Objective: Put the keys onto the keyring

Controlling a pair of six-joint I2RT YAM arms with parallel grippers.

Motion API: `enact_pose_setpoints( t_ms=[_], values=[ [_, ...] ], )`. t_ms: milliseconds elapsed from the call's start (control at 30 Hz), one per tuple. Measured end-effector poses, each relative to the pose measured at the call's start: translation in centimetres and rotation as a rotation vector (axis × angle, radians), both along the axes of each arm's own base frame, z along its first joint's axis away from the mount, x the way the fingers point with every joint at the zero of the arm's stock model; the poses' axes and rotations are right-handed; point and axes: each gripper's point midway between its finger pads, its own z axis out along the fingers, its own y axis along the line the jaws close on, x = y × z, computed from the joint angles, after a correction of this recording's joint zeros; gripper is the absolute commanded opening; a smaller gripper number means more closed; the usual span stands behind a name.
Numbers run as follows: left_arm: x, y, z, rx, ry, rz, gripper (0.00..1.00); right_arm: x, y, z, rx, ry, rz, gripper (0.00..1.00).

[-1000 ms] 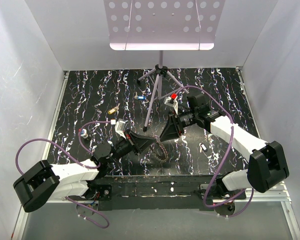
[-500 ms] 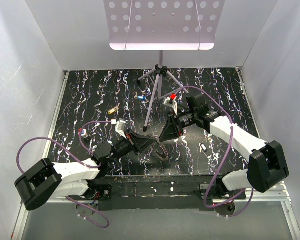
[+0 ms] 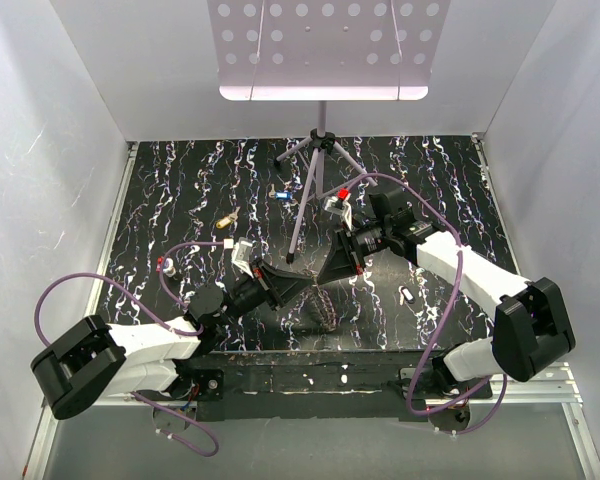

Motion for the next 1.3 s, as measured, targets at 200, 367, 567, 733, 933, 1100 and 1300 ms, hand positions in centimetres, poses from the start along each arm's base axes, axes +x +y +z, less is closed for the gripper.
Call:
enact_pose_setpoints(
  t_ms=[200, 367, 567, 733, 933, 1100, 1300],
  values=[
    [0.0, 0.0, -0.2, 0.011, -0.006, -0.001, 0.29, 0.0, -0.1, 0.0, 0.003, -0.021, 0.006, 0.01],
    [0.1, 0.6, -0.2, 0.037, -0.017, 0.004, 0.75, 0.3, -0.4, 0.6, -0.03, -0.115, 0.011, 0.01],
    [-1.2, 2.8, 4.4, 0.082, -0.17, 0.024, 0.98, 2.6, -1.5, 3.4, -0.131, -0.404, 0.042, 0.01],
    [-2.9, 5.3, 8.1, 0.111, -0.358, 0.07, 0.98, 3.1, -4.3, 2.4, -0.293, -0.59, 0.115, 0.01],
    [-2.7, 4.8, 5.4, 0.281, -0.513, 0.046, 0.86, 1.3, -6.4, 0.1, -0.406, -0.783, 0.268, 0.01],
    [-1.8, 2.5, 2.9, 0.423, -0.57, -0.057, 0.73, -1.2, -6.7, 0.2, -0.393, -0.923, 0.335, 0.01],
    [-1.1, 0.4, 1.4, 0.467, -0.601, -0.141, 0.66, -1.1, -6.1, 0.4, -0.404, -0.992, 0.31, 0.01]
  ],
)
